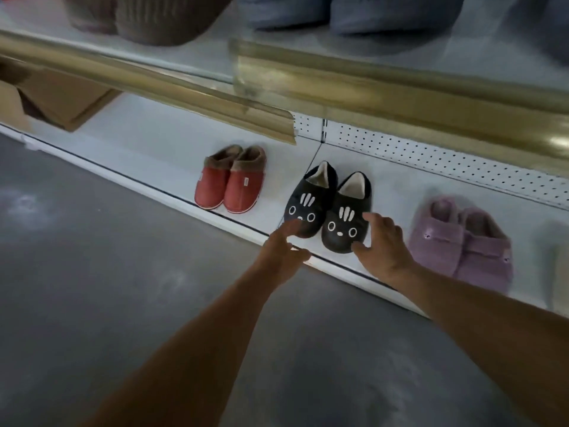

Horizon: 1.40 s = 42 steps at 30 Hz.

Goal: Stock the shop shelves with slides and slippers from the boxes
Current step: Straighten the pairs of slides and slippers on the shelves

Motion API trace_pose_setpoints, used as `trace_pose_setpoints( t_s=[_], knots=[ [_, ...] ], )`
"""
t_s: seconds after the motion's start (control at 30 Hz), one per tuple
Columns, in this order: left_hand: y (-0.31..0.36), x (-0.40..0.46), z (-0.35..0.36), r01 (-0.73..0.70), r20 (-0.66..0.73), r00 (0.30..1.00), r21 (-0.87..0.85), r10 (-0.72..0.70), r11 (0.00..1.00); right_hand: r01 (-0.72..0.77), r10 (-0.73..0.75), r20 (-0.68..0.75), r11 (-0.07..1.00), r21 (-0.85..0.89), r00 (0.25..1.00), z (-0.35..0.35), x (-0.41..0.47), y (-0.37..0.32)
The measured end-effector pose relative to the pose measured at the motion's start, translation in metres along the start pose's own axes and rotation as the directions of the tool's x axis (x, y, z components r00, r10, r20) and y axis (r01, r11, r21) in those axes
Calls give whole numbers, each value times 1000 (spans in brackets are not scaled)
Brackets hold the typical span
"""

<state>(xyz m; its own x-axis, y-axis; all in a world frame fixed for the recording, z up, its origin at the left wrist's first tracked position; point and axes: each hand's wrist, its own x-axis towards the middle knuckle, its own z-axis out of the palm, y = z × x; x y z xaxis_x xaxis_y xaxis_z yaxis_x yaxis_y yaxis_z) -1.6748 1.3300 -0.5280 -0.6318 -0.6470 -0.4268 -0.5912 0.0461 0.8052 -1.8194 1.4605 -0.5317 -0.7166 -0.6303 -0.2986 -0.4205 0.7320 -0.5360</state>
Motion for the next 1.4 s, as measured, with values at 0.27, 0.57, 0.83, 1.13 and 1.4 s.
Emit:
trace_pose_setpoints(
  t_s=[0.27,0.57,0.83,1.13,1.4],
  knots=[
    [-4,61,-59,61,88,994,35,-64,997,-204,206,5,968,149,979,23,22,-35],
    [4,143,-60,-85,328,945,250,-2,965,-400,420,-50,888,226,906,50,69,-19],
    [-29,185,-39,-100,427,904,275,-28,956,-489,542,-29,779,392,840,93,87,7],
    [-51,192,-40,-133,459,888,184,35,974,-512,560,66,695,505,826,110,84,-2],
    [-113,183,-94,-372,353,894,248,275,894,-336,486,-418,861,383,768,161,63,-83]
  ],
)
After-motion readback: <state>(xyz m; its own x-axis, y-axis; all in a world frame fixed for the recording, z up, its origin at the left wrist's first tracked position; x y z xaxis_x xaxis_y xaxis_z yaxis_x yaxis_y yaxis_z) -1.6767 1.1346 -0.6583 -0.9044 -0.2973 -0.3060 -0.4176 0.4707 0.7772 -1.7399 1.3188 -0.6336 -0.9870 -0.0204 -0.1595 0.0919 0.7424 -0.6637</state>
